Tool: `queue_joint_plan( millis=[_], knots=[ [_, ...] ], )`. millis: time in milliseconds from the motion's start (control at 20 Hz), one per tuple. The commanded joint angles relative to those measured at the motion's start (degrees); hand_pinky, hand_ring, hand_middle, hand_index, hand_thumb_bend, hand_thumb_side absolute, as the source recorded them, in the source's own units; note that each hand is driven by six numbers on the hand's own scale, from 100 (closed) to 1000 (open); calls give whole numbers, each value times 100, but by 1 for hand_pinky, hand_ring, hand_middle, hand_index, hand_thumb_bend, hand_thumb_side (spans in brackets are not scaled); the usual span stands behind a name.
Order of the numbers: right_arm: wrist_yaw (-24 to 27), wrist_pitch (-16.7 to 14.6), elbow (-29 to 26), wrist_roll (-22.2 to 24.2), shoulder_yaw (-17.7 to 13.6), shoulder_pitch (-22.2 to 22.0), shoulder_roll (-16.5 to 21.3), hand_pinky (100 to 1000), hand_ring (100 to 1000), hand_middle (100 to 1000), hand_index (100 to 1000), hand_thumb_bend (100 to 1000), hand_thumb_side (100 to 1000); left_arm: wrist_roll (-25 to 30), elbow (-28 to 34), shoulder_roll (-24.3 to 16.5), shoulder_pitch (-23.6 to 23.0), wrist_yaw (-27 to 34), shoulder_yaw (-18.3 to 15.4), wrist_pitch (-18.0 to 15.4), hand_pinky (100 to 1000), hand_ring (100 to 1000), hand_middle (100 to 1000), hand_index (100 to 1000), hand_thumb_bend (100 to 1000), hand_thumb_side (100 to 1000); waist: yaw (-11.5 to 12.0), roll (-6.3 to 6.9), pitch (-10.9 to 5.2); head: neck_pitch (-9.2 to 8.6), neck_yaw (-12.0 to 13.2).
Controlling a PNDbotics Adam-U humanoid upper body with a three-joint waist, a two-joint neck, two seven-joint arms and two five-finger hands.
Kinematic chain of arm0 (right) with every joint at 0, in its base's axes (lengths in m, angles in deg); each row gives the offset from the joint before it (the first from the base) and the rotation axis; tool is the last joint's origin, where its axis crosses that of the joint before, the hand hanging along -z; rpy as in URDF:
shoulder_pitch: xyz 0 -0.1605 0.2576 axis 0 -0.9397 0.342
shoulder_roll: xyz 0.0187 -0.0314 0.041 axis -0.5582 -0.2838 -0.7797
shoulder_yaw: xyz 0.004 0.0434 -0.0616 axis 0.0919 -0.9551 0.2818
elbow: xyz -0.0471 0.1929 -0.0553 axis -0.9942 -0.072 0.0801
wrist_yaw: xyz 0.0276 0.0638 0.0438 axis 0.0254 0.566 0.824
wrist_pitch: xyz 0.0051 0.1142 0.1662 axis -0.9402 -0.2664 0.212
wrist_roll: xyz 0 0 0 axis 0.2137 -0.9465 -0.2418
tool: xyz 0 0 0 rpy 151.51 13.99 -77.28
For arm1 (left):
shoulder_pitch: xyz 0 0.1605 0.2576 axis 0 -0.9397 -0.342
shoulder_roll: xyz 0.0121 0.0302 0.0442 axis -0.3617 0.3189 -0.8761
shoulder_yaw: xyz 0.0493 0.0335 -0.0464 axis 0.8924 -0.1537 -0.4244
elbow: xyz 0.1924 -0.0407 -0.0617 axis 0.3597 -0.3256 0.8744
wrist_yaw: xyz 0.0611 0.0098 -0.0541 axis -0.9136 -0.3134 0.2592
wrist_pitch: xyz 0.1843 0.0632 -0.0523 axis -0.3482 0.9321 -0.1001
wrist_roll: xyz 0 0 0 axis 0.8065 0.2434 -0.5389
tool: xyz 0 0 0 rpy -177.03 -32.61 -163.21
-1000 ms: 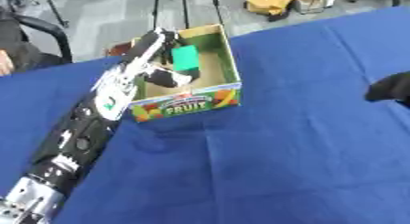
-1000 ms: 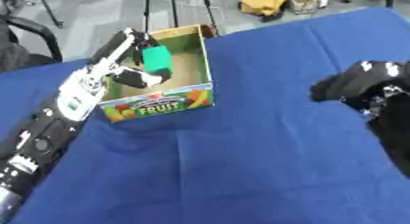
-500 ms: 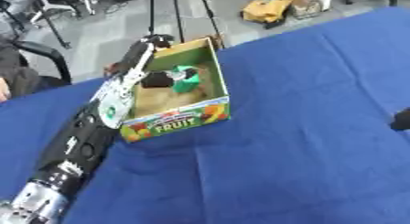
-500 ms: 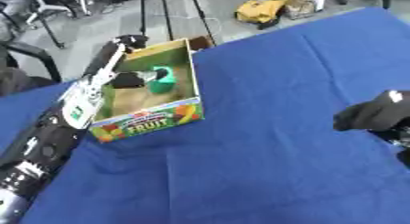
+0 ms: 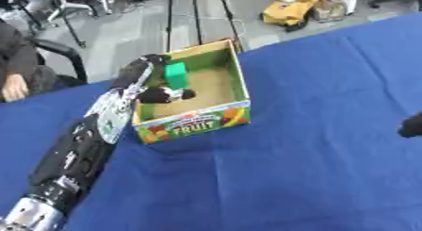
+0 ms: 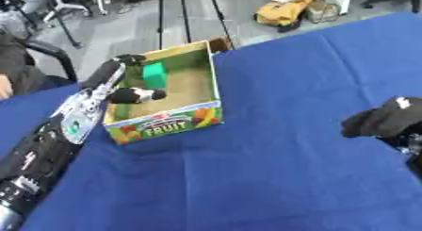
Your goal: Pick up objects on the table and place them in the box.
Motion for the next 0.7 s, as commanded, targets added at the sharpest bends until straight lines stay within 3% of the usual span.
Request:
queue_joint_plan(
  millis=[50,400,550,700],
  knots=[
    [-43,56,-118,-41,-59,-19,54,721,713,549,599,100,892,-18,650,-207,-62,845,2,-151,823,835,703,857,915,762,178,-130,-195,116,-93],
    [-63,159,-118,-163,-120,-237,75,719,713,549,599,100,887,79,2658,-418,-941,2907,14,-152,803,815,666,830,735,748,927,-336,-448,425,-376],
    [-82,175,-118,-222,-159,-325,117,719,713,548,599,100,886,278,3552,-368,-1530,3717,-50,-283,795,807,655,826,695,757,1140,-395,-544,568,-502],
    [-105,181,-118,-283,-199,-398,155,719,713,548,599,100,884,481,4223,-194,-2113,4134,-116,-306,793,803,647,823,669,774,1302,-434,-617,703,-640]
  ],
)
